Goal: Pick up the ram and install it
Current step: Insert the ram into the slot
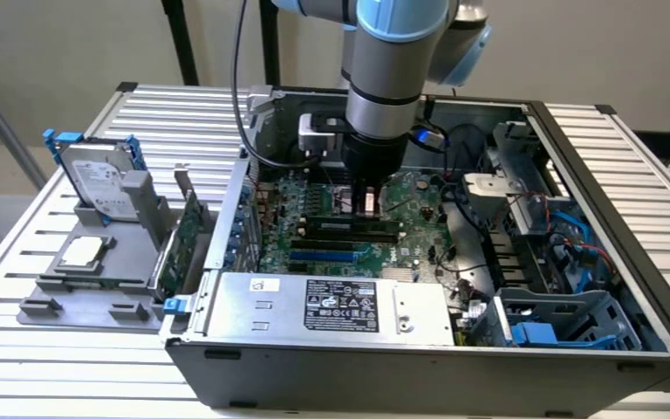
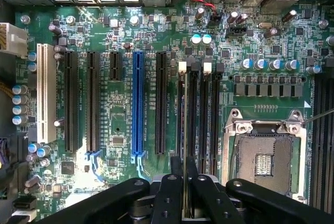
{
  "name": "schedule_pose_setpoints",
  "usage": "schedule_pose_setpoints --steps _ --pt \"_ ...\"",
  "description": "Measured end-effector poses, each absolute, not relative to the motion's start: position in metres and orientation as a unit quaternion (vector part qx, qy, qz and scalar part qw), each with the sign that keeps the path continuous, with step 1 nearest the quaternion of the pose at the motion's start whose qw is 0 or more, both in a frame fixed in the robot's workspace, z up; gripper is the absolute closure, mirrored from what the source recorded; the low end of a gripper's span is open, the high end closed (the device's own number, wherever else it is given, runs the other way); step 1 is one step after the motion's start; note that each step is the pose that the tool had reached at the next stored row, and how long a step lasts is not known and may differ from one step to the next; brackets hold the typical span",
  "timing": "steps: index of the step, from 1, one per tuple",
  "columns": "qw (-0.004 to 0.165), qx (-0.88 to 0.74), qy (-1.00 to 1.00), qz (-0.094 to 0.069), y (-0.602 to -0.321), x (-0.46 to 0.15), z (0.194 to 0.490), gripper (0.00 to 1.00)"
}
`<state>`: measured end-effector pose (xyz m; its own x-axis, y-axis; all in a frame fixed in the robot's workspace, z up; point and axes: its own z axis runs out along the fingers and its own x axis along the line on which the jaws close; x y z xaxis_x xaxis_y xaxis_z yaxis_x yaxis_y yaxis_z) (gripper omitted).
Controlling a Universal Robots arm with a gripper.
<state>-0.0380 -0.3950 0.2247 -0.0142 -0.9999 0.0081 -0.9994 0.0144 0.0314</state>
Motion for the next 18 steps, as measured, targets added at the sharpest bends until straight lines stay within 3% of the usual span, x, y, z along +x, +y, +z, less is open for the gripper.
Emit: schedule_pose_setpoints --steps 18 --pt "0.016 0.702 -0.712 -0.006 -0.3944 -0.0382 0.2237 0.86"
